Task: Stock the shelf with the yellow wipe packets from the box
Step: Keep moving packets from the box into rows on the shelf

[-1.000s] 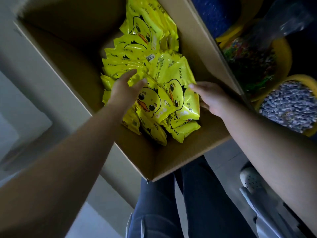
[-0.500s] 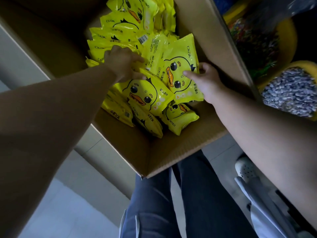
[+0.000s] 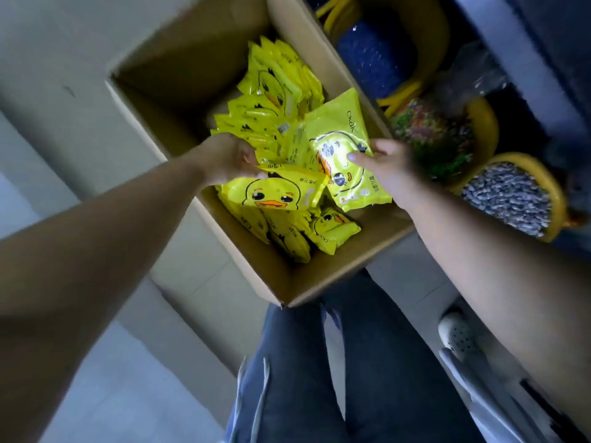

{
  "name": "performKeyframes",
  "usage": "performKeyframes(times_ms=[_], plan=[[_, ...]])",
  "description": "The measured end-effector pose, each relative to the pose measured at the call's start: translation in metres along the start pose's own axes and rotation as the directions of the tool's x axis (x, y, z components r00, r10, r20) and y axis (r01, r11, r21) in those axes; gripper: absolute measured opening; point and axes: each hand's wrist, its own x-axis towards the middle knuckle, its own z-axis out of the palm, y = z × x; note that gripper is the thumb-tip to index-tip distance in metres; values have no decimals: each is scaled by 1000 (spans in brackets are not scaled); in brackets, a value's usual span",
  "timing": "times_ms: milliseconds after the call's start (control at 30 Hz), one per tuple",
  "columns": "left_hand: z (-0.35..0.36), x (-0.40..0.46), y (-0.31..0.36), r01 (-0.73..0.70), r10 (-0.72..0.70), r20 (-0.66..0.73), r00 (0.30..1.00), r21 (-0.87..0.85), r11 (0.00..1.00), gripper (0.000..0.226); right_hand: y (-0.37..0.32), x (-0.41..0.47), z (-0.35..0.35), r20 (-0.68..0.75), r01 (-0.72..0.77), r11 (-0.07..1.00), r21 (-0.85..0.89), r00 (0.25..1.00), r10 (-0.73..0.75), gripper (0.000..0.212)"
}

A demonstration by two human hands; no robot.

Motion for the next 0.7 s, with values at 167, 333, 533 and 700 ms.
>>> performKeyframes(times_ms=[167, 333, 533, 700], plan=[[-51, -66, 31, -54, 46, -130, 990, -60, 997, 32, -78, -61, -32, -21, 203, 978, -51, 979, -205, 25], [-102, -133, 64, -120, 67, -276, 959, -181, 976, 21, -150, -124, -62, 1, 303, 953, -4, 953, -303, 22], [-162, -206, 103, -217, 177, -371, 912, -69, 974, 12, -207, -194, -81, 0, 440, 889, -131, 896, -443, 18], [-211, -257, 136, -309, 318, -403, 858, 89, 947, 20, -262, -252, -116, 10, 537, 770, -344, 822, -569, 20]])
